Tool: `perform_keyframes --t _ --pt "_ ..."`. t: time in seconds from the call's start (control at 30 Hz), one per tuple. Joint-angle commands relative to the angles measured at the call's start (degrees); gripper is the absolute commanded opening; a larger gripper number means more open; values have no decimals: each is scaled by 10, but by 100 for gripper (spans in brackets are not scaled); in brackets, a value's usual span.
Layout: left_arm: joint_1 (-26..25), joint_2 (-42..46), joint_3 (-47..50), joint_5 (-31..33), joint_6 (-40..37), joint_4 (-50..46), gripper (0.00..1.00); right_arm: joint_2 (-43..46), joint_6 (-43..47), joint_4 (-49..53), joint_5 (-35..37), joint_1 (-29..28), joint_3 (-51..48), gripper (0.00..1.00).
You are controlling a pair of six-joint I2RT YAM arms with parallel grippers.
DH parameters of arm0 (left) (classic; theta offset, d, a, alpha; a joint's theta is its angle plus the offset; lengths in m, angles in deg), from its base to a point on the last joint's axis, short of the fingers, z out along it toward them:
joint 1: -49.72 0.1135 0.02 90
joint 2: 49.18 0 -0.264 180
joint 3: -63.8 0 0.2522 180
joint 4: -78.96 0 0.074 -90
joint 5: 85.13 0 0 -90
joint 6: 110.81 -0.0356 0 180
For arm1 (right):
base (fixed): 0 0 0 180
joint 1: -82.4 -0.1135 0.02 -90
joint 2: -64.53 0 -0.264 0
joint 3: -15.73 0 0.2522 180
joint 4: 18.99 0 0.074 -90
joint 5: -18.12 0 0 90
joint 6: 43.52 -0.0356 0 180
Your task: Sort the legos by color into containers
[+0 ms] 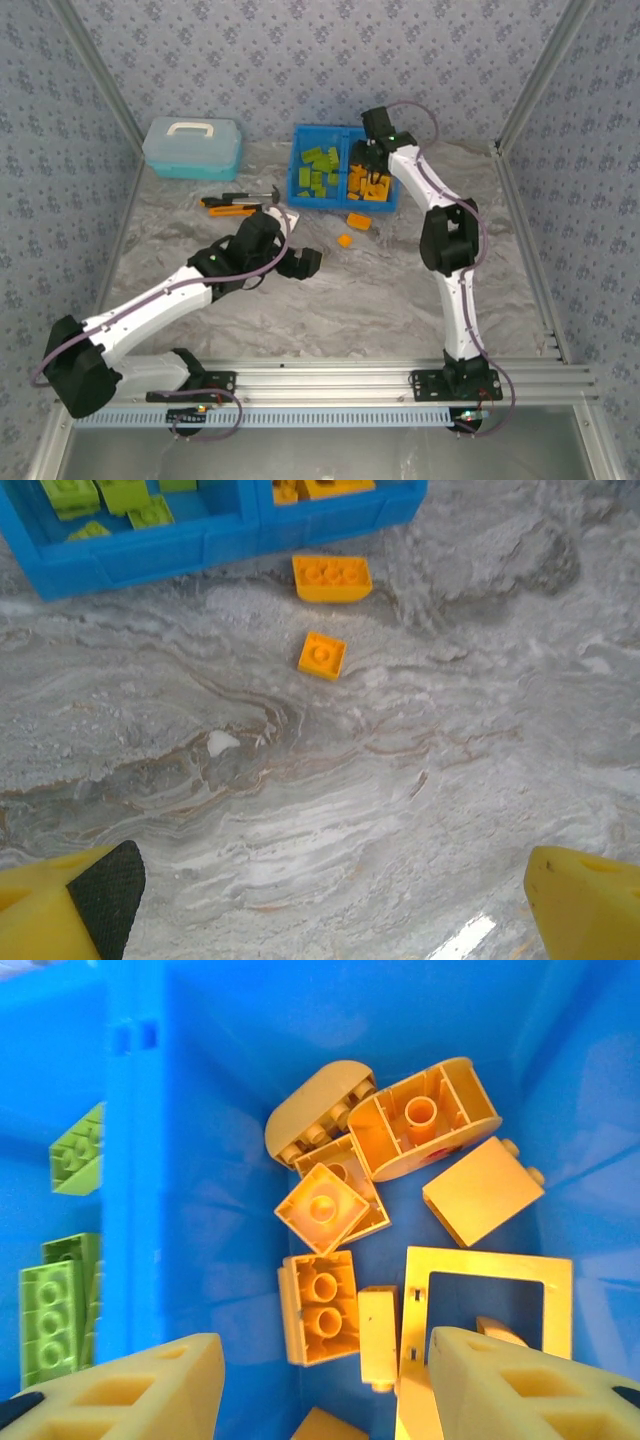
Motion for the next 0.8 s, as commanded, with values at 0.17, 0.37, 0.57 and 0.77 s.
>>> perform_keyframes --t 0.17,0.37,0.57,0.77 --pt "-5 -121 -91 -47 -28 4 99 342 62 -88 0 -52 -301 71" --pt "-7 -247 -191 -56 -66 -33 99 588 108 -132 64 -122 -523 92" --pt "-11 -368 -293 -20 -96 -71 97 766 55 -118 88 -135 -665 100" --pt "-23 -481 -391 46 -137 -112 94 875 5 -114 98 -135 -757 100"
